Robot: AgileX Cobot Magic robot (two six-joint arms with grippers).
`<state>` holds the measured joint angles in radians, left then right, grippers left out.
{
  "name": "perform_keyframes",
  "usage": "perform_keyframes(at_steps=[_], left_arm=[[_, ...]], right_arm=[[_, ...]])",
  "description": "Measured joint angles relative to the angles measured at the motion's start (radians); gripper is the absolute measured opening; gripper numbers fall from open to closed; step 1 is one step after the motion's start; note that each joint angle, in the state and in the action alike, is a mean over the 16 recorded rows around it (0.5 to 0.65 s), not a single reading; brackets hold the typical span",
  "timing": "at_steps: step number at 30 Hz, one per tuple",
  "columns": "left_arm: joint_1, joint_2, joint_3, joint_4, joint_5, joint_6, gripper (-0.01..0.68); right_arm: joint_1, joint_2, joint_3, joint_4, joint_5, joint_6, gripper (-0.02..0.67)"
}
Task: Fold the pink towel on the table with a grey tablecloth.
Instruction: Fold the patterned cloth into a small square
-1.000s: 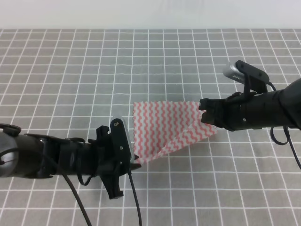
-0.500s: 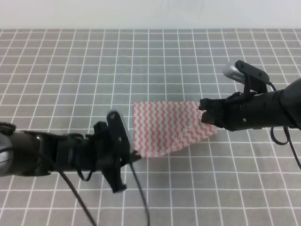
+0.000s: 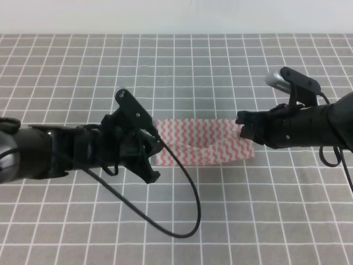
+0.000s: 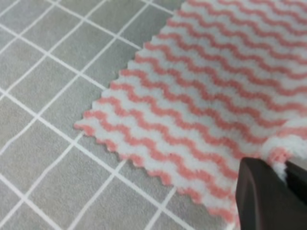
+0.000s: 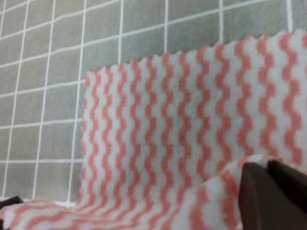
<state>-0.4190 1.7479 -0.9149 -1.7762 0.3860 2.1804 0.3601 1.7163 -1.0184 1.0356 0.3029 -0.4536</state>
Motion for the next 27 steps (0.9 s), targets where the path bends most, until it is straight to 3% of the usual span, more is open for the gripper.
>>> perform_keyframes(at_steps=[27], left_arm=[[0.0, 0.128, -0.131, 0.002, -0.096, -0.091, -0.002]], right_arm=[[-0.022, 0.13, -0.09, 0.006, 0.006, -0.001, -0.015]])
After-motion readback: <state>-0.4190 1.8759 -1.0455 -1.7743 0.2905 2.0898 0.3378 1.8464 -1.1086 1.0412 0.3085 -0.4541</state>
